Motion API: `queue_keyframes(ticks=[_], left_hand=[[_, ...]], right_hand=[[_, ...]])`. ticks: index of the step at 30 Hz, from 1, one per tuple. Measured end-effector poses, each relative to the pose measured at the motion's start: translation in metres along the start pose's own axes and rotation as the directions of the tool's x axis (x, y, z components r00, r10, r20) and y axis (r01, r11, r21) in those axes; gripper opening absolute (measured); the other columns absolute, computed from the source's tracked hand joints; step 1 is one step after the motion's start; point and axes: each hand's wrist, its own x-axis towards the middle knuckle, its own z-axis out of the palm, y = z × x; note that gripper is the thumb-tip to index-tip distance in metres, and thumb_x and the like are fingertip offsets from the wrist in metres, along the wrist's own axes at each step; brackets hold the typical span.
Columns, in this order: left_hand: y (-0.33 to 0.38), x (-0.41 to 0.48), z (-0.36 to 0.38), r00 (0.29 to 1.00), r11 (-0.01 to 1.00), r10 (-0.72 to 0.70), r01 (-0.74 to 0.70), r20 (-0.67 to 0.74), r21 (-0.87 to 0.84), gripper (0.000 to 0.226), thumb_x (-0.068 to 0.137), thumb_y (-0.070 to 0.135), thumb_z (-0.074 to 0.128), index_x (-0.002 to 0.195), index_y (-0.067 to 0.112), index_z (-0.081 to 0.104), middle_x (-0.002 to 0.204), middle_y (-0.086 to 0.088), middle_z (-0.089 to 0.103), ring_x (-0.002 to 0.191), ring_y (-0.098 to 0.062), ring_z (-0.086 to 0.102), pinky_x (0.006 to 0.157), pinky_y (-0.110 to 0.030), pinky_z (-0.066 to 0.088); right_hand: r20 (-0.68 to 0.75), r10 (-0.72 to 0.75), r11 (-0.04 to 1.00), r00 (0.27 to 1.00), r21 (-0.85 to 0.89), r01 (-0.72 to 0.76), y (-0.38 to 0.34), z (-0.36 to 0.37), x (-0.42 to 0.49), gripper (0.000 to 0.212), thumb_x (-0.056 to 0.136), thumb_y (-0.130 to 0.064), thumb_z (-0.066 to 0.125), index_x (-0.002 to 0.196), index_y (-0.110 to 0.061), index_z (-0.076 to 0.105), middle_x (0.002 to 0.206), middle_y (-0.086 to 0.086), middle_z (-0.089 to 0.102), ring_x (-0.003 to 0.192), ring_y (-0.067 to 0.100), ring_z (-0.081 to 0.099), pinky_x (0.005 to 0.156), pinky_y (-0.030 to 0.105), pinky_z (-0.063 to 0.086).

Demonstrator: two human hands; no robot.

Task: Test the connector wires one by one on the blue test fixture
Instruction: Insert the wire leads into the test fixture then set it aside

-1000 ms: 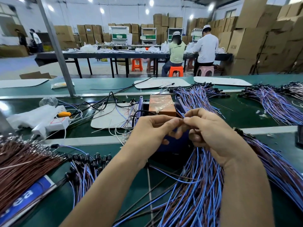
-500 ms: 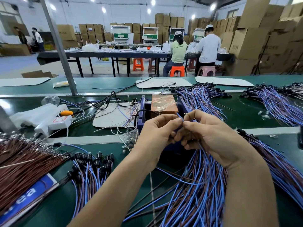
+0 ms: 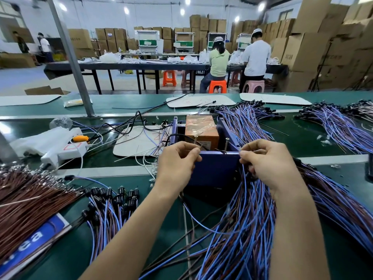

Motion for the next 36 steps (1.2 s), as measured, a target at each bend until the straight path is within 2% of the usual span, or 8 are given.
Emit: queue_keyframes(ticks=[2,5,8,11,21,27,29,36], left_hand=[[-0.007,0.003,-0.002,0.997,0.993,0.059,-0.053,-0.056,0.102,0.013,0.09,0.012,0.064,0.079,0.02,0.065,0.068,0.003,0.069,0.043,0.0,0.046,0.054,-0.02,0.039],[-0.011,0.006,-0.004,0.989,0.986,0.101,-0.084,-0.111,0.141,0.015,0.089,0.013,0.064,0.077,0.021,0.064,0.068,0.005,0.07,0.045,0.004,0.05,0.055,-0.017,0.042],[-0.013,0.007,-0.003,0.984,0.985,0.12,-0.102,-0.133,0.136,0.017,0.09,0.011,0.063,0.076,0.022,0.064,0.067,0.006,0.069,0.046,0.004,0.053,0.049,-0.011,0.042],[-0.014,0.007,-0.003,0.979,0.986,0.129,-0.109,-0.156,0.127,0.018,0.09,0.011,0.063,0.076,0.022,0.063,0.067,0.005,0.069,0.045,0.003,0.052,0.046,-0.012,0.043],[-0.015,0.01,-0.007,0.976,0.992,0.11,-0.095,-0.186,0.087,0.014,0.09,0.009,0.063,0.079,0.018,0.064,0.066,0.005,0.069,0.043,0.001,0.051,0.046,-0.015,0.047],[-0.016,0.01,-0.008,0.977,0.992,0.11,-0.098,-0.18,0.077,0.012,0.09,0.009,0.063,0.081,0.017,0.065,0.068,0.003,0.069,0.043,0.001,0.05,0.046,-0.015,0.046],[-0.016,0.01,-0.008,0.977,0.992,0.113,-0.1,-0.178,0.081,0.012,0.09,0.01,0.063,0.081,0.017,0.065,0.068,0.004,0.069,0.043,0.001,0.051,0.046,-0.015,0.046],[-0.016,0.011,-0.008,0.979,0.993,0.101,-0.089,-0.178,0.073,0.014,0.089,0.009,0.063,0.079,0.019,0.064,0.067,0.002,0.069,0.043,0.001,0.05,0.045,-0.015,0.046]], right_hand=[[-0.024,0.01,1.0,1.0,-0.008,-0.01,0.003,0.001,0.002,0.02,0.084,-0.003,0.065,0.069,-0.016,0.066,0.062,0.003,0.066,0.047,0.006,0.048,0.055,0.025,0.038],[-0.031,0.0,1.0,1.0,0.001,0.0,0.005,0.004,0.003,0.019,0.083,-0.003,0.065,0.069,-0.016,0.066,0.062,0.003,0.066,0.046,0.006,0.047,0.054,0.026,0.036],[-0.059,-0.024,0.999,0.998,-0.046,0.021,0.006,0.007,0.004,0.019,0.083,-0.006,0.066,0.069,-0.019,0.066,0.061,0.0,0.067,0.048,0.007,0.048,0.056,0.025,0.037],[-0.091,-0.044,0.996,0.995,-0.081,0.037,0.007,0.008,0.006,0.018,0.083,-0.008,0.066,0.069,-0.02,0.066,0.061,-0.003,0.067,0.049,0.005,0.049,0.057,0.024,0.038],[-0.064,-0.01,1.0,0.998,-0.013,0.01,0.011,0.01,0.007,0.018,0.082,-0.008,0.069,0.068,-0.02,0.069,0.061,0.0,0.069,0.052,0.007,0.049,0.062,0.03,0.04],[-0.119,-0.06,0.994,0.991,-0.102,0.048,0.01,0.016,0.007,0.021,0.081,-0.01,0.068,0.065,-0.023,0.067,0.056,-0.006,0.067,0.055,0.005,0.055,0.063,0.025,0.043],[-0.128,-0.065,0.993,0.99,-0.108,0.051,0.01,0.018,0.007,0.022,0.081,-0.008,0.067,0.064,-0.023,0.067,0.056,-0.006,0.067,0.057,0.007,0.057,0.065,0.028,0.047],[-0.119,-0.045,0.996,0.992,-0.076,0.036,0.011,0.022,0.009,0.025,0.082,-0.007,0.066,0.062,-0.022,0.065,0.052,-0.006,0.065,0.044,0.0,0.053,0.062,0.026,0.047]])
